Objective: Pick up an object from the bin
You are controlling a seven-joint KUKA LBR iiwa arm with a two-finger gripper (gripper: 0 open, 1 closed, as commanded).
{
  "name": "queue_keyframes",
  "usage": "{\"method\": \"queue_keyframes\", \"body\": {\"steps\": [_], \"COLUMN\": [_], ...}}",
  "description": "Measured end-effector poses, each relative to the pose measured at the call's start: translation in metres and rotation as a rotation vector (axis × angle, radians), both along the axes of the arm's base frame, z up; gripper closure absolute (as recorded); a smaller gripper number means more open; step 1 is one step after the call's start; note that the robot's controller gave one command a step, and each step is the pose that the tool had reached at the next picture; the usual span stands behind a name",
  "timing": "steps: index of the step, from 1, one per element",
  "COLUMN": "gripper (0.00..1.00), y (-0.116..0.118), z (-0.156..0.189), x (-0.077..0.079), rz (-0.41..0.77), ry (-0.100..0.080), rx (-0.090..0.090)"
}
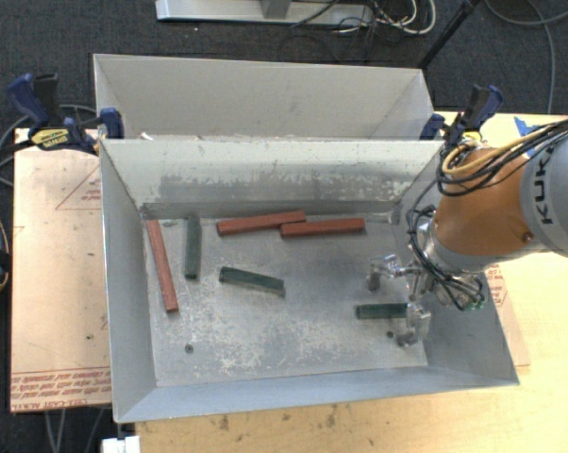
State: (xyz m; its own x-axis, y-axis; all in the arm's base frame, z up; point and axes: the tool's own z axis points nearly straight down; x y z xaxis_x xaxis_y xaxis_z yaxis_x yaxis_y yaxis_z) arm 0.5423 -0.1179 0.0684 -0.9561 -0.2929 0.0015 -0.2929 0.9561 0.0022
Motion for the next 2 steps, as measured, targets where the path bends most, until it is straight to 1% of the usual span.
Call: {"method": "queue_keyframes", "body": {"steps": [1, 2], "gripper": [1.00, 1.00], "y": [0.001, -0.009], "z": [0.003, 0.167], "x": [0.001, -0.005], "rz": [0.002, 0.324], "ry": [-0.004, -0.011], "rx": [-0.001, -0.004]}}
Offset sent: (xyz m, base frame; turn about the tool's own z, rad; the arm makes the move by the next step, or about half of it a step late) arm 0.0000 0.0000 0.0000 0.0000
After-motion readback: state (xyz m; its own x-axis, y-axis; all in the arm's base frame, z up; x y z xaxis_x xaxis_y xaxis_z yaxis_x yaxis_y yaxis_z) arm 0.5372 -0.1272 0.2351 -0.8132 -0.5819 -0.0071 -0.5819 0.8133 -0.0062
